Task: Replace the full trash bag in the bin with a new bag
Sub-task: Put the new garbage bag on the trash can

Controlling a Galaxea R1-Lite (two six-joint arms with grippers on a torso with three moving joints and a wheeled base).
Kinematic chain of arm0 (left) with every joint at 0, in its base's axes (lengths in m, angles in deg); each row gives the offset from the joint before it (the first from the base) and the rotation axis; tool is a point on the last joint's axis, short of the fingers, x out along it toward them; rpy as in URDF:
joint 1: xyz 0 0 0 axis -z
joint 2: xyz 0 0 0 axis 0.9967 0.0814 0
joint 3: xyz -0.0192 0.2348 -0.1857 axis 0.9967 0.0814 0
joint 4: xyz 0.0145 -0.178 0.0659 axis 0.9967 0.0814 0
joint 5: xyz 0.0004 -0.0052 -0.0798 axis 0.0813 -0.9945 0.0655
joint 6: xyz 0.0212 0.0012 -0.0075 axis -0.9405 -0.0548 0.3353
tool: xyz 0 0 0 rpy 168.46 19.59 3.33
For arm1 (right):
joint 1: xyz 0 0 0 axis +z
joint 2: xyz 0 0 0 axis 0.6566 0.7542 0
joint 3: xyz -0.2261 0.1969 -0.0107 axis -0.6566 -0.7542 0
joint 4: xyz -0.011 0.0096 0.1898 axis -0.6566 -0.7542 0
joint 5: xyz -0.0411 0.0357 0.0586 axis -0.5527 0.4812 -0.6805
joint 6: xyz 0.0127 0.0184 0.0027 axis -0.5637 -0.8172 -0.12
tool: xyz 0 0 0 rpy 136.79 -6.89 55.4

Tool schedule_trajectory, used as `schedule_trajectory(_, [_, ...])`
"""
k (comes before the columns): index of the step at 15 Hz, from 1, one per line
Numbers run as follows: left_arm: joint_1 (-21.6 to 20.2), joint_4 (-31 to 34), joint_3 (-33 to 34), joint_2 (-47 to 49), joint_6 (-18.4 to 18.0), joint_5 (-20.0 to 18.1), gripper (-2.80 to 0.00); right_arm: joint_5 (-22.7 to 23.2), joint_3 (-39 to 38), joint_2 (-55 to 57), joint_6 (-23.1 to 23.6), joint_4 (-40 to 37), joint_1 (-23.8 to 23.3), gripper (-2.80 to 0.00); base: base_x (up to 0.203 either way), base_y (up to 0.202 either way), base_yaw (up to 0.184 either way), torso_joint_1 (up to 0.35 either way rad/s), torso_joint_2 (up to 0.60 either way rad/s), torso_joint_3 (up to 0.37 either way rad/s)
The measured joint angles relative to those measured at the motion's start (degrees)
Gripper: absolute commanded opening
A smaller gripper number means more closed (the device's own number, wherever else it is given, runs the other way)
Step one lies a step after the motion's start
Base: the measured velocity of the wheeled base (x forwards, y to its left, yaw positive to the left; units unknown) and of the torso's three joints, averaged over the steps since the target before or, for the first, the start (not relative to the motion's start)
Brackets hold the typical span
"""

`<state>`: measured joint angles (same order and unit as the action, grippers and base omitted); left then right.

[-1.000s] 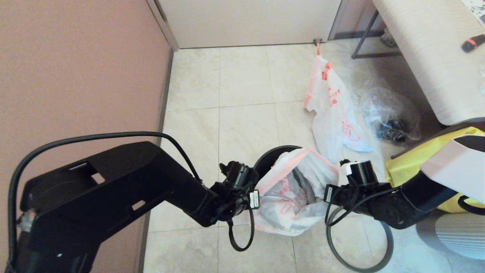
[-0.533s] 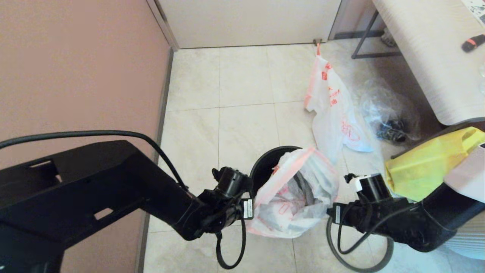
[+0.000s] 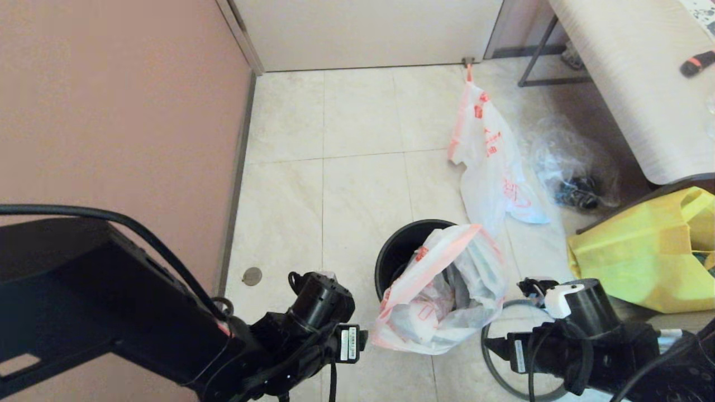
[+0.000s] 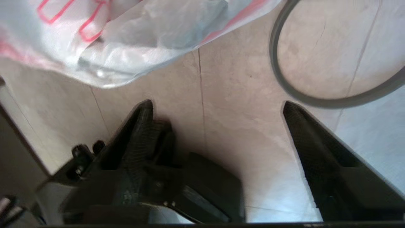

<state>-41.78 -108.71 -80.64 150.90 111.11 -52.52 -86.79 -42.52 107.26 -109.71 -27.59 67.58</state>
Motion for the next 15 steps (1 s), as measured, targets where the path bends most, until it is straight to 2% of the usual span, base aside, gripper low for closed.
schedule_trajectory(3, [0.83, -4.88, 4.94, -0.86, 0.59, -4.09, -2.80, -0.15, -0.69, -3.13, 0.44, -0.30, 0.75, -2.80, 0.000, 0.000, 0.000, 0.000, 0.00, 0.000])
schedule_trajectory(5, [3.09, -6.18, 5.86, -1.04, 2.09, -6.05, -2.80, -1.04, -1.38, -4.83, 0.40, -0.54, 0.63, -2.80, 0.000, 0.000, 0.000, 0.000, 0.00, 0.000])
schedule_trajectory(9, [9.75, -3.72, 1.07, 1.53, 5.64, -5.41, -2.80, -2.60, -1.91, -6.05, -0.46, -0.17, -3.24, -2.80, 0.000, 0.000, 0.000, 0.000, 0.00, 0.000])
schedule_trajectory(10, [10.59, -2.32, -1.13, 2.68, 6.09, -4.97, 0.00, -2.54, -1.72, -6.21, -1.00, -0.11, -3.84, -2.80, 0.000, 0.000, 0.000, 0.000, 0.00, 0.000])
schedule_trajectory(15, [10.19, 3.71, -16.89, 10.66, 6.56, -0.35, 0.00, -1.73, -1.65, -6.96, -2.76, 2.20, -4.49, -2.80, 0.000, 0.000, 0.000, 0.000, 0.00, 0.000])
